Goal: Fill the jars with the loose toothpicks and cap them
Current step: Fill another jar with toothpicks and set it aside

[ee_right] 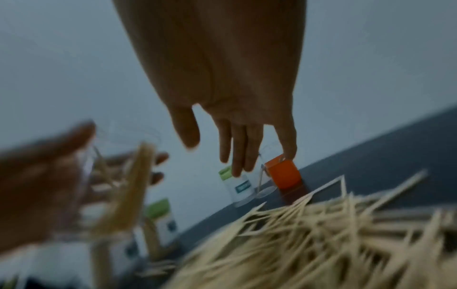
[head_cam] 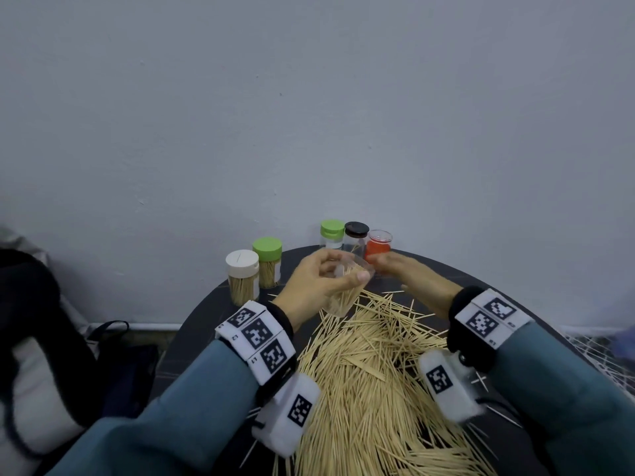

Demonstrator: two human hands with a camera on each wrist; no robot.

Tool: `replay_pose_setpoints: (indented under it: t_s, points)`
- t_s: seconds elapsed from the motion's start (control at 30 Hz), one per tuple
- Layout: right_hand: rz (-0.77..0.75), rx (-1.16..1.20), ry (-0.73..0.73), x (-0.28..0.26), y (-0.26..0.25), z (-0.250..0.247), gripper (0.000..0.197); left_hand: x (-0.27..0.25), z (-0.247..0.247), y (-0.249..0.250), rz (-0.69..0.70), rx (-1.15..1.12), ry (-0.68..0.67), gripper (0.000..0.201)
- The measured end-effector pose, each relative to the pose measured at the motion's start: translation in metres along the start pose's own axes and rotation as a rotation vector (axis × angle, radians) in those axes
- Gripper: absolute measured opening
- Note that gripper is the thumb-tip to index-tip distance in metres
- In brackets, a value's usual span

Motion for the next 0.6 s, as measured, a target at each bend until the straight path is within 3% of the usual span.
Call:
replay_pose_setpoints:
  t_s: [0.13, 0.27, 0.43, 0.6]
  points:
    - [0.131, -0.64, -0.128, 0.028, 0.017, 0.007, 0.063, 0.006, -0.01, 0.0, -0.009, 0.002, 0.037, 0.043]
    - [0.215, -0.73, -0.268, 0.037, 0.026, 0.019, 0.08, 0.01, -0.011, -0.001, -0.027, 0.01, 0.041, 0.042]
    - [0.131, -0.93, -0.263, 0.037, 0.031, 0.026, 0.072, 0.016, -0.01, -0.003, -0.033, 0.012, 0.043, 0.043]
    - [0.012, -0.975, -0.297, 0.024, 0.03, 0.028, 0.047, 0.014, -0.011, -0.003, -0.035, 0.01, 0.046, 0.049]
Point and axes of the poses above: each hand's wrist, its own x-axis towards the middle knuckle, its own z-axis out of the palm, y = z × x, the point moved 4 cm from there along x, towards the middle knuckle
